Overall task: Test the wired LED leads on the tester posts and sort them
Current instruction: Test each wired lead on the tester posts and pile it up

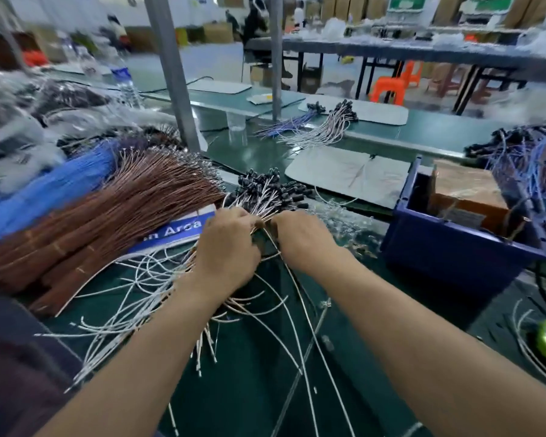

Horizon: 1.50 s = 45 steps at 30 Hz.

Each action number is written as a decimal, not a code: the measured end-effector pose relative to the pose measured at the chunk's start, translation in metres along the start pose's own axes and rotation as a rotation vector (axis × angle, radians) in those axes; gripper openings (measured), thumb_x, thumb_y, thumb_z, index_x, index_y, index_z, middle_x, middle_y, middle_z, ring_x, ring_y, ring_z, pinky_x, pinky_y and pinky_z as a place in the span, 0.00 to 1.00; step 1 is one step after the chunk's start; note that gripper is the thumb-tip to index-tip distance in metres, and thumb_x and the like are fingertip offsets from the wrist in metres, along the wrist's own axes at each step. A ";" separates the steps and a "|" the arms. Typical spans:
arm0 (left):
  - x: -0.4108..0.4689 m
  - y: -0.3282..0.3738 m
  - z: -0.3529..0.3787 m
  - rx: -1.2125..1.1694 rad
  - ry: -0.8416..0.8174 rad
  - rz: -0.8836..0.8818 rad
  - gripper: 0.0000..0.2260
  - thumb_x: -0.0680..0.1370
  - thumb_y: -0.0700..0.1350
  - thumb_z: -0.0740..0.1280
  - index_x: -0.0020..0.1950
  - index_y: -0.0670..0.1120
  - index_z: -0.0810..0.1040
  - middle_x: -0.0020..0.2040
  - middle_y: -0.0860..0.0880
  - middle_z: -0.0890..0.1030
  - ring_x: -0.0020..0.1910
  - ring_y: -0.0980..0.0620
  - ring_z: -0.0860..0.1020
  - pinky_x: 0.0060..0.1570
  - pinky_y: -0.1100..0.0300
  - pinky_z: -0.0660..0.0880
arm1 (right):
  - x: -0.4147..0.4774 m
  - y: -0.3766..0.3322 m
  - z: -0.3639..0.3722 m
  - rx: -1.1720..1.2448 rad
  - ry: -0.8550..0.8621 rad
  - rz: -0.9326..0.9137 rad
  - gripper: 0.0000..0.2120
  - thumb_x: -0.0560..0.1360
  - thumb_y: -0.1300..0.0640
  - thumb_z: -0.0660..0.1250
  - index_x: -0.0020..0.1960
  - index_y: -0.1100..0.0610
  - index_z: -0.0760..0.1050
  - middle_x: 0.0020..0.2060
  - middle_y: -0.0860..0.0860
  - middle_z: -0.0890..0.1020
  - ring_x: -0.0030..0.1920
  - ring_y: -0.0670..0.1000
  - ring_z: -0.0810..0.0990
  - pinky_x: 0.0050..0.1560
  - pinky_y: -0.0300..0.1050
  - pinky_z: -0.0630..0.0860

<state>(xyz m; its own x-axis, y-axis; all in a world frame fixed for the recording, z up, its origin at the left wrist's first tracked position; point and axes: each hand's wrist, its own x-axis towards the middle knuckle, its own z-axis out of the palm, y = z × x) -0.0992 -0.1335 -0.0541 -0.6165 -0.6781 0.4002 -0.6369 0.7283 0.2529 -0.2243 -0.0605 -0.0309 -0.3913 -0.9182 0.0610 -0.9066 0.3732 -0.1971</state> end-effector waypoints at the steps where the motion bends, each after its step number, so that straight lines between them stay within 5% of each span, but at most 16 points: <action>1: -0.002 0.003 0.001 -0.003 -0.034 0.029 0.08 0.73 0.50 0.75 0.51 0.53 0.86 0.48 0.50 0.83 0.50 0.45 0.79 0.51 0.52 0.72 | -0.001 0.001 0.001 -0.041 0.053 0.002 0.09 0.75 0.64 0.63 0.50 0.54 0.80 0.46 0.56 0.83 0.49 0.60 0.83 0.42 0.47 0.71; 7: -0.008 0.000 0.002 -0.171 -0.022 0.029 0.03 0.77 0.50 0.74 0.48 0.56 0.88 0.39 0.54 0.86 0.38 0.52 0.79 0.44 0.56 0.75 | -0.020 0.014 -0.014 -0.111 0.298 -0.013 0.12 0.74 0.67 0.66 0.47 0.51 0.81 0.39 0.50 0.81 0.43 0.53 0.78 0.50 0.47 0.72; 9: -0.009 -0.005 -0.001 -0.290 -0.073 0.006 0.04 0.78 0.51 0.73 0.49 0.56 0.88 0.34 0.61 0.83 0.32 0.62 0.78 0.33 0.69 0.69 | -0.031 0.019 -0.032 -0.128 0.424 -0.024 0.11 0.74 0.67 0.69 0.46 0.51 0.80 0.35 0.49 0.80 0.38 0.51 0.76 0.45 0.46 0.70; 11: -0.010 -0.013 -0.003 -0.386 -0.115 -0.060 0.04 0.79 0.50 0.73 0.50 0.55 0.88 0.28 0.66 0.79 0.29 0.63 0.78 0.27 0.71 0.68 | -0.048 0.026 -0.054 -0.146 0.515 -0.014 0.12 0.73 0.68 0.70 0.45 0.51 0.79 0.31 0.48 0.79 0.33 0.50 0.75 0.39 0.44 0.72; 14: -0.013 -0.022 -0.003 -0.381 -0.163 -0.156 0.05 0.79 0.48 0.74 0.52 0.56 0.88 0.35 0.64 0.83 0.30 0.59 0.79 0.25 0.72 0.66 | -0.078 0.040 -0.085 -0.113 0.546 0.032 0.12 0.74 0.68 0.69 0.45 0.51 0.76 0.31 0.46 0.79 0.31 0.51 0.77 0.37 0.49 0.78; 17: -0.010 -0.018 -0.006 -0.352 -0.152 -0.161 0.05 0.77 0.49 0.75 0.53 0.56 0.88 0.44 0.59 0.86 0.37 0.62 0.79 0.32 0.70 0.67 | -0.114 0.052 -0.101 0.031 0.552 0.068 0.09 0.79 0.64 0.67 0.46 0.50 0.76 0.33 0.46 0.80 0.31 0.52 0.77 0.38 0.51 0.78; 20: -0.008 -0.012 -0.011 -0.209 -0.123 -0.109 0.05 0.75 0.51 0.77 0.50 0.56 0.88 0.38 0.61 0.81 0.36 0.65 0.74 0.35 0.70 0.65 | -0.158 0.064 -0.105 0.136 0.604 0.078 0.07 0.79 0.60 0.69 0.46 0.49 0.77 0.32 0.45 0.81 0.32 0.49 0.78 0.36 0.49 0.79; 23: -0.006 -0.013 -0.016 -0.249 -0.102 -0.099 0.02 0.72 0.52 0.79 0.43 0.58 0.88 0.31 0.65 0.77 0.34 0.65 0.75 0.35 0.68 0.67 | -0.203 0.088 -0.106 0.215 0.711 0.153 0.06 0.76 0.58 0.71 0.44 0.48 0.76 0.30 0.41 0.79 0.37 0.44 0.79 0.37 0.30 0.73; 26: -0.004 -0.002 -0.022 -0.589 -0.201 -0.104 0.08 0.67 0.50 0.83 0.41 0.60 0.88 0.34 0.58 0.85 0.34 0.62 0.81 0.37 0.64 0.74 | -0.237 0.117 -0.097 0.309 0.671 0.302 0.08 0.74 0.57 0.72 0.41 0.46 0.76 0.33 0.41 0.81 0.36 0.44 0.79 0.35 0.35 0.72; 30: 0.001 0.039 -0.025 -1.171 -0.430 -0.135 0.15 0.62 0.50 0.81 0.48 0.49 0.89 0.39 0.46 0.87 0.34 0.57 0.79 0.33 0.67 0.76 | -0.270 0.155 -0.078 0.458 0.593 0.478 0.13 0.72 0.63 0.75 0.38 0.46 0.80 0.33 0.39 0.83 0.36 0.43 0.81 0.37 0.41 0.75; 36: -0.015 0.116 0.000 -1.461 -0.447 -0.291 0.05 0.71 0.38 0.74 0.42 0.46 0.89 0.41 0.45 0.87 0.38 0.54 0.85 0.40 0.68 0.80 | -0.301 0.188 -0.056 0.869 0.516 0.533 0.15 0.73 0.71 0.72 0.40 0.50 0.84 0.28 0.55 0.83 0.24 0.49 0.73 0.26 0.37 0.69; 41: -0.038 0.139 0.011 -1.602 -0.667 -0.046 0.21 0.64 0.35 0.74 0.56 0.47 0.88 0.54 0.41 0.86 0.55 0.50 0.85 0.52 0.63 0.80 | -0.303 0.199 -0.045 1.109 0.454 0.553 0.14 0.74 0.74 0.69 0.38 0.57 0.82 0.26 0.60 0.78 0.25 0.51 0.65 0.24 0.39 0.61; 45: -0.052 0.151 0.014 -1.413 -0.792 0.227 0.30 0.65 0.38 0.72 0.67 0.53 0.82 0.64 0.46 0.84 0.65 0.49 0.81 0.60 0.60 0.78 | -0.302 0.195 -0.041 1.205 0.445 0.541 0.13 0.74 0.73 0.69 0.38 0.58 0.82 0.25 0.61 0.78 0.23 0.50 0.64 0.22 0.36 0.60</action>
<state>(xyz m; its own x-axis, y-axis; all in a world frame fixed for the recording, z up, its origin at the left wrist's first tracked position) -0.1696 0.0101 -0.0495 -0.9864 -0.1051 0.1268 0.1255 0.0185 0.9919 -0.2897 0.2950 -0.0474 -0.8682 -0.4950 -0.0346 -0.0248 0.1129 -0.9933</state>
